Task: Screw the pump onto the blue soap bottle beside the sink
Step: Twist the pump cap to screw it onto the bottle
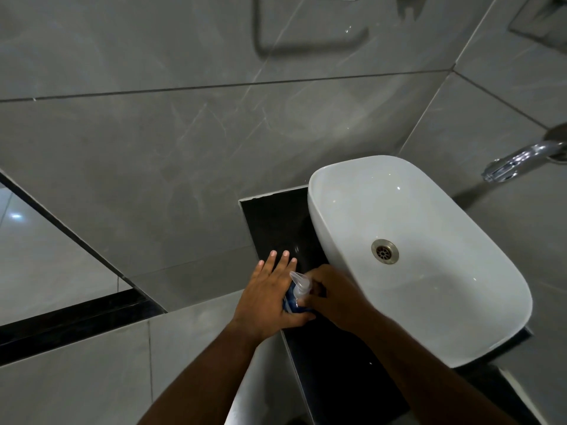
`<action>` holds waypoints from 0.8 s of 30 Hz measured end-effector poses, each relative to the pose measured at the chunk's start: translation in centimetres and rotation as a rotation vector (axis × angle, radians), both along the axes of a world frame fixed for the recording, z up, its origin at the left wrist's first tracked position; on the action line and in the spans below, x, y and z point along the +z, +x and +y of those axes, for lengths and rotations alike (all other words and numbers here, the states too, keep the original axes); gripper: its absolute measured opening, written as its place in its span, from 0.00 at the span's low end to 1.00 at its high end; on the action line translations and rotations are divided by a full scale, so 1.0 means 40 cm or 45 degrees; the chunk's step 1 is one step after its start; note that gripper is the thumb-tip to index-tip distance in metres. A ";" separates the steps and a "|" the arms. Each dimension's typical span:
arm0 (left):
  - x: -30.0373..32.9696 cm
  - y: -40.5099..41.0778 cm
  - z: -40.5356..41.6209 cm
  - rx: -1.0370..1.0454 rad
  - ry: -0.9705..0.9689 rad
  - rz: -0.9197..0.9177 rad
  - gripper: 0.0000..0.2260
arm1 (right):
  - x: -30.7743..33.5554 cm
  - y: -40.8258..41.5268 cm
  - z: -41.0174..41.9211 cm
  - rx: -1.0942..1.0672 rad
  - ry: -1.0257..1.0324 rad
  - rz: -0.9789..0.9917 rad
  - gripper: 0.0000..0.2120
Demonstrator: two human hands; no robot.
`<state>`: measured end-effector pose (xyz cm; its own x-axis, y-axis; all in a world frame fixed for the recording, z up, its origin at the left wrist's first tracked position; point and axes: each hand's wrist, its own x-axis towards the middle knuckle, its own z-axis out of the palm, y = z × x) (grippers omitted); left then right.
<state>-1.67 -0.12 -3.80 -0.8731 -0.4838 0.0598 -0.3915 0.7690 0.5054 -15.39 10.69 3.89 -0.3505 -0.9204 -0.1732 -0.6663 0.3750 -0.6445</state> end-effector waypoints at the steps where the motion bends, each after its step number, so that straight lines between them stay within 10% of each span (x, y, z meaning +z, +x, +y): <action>1: 0.000 -0.001 0.001 0.004 0.006 -0.001 0.48 | 0.001 0.000 0.004 0.013 -0.014 -0.005 0.09; 24: -0.025 -0.005 0.000 0.061 0.231 -0.099 0.47 | 0.021 0.045 0.023 -0.079 -0.104 0.038 0.11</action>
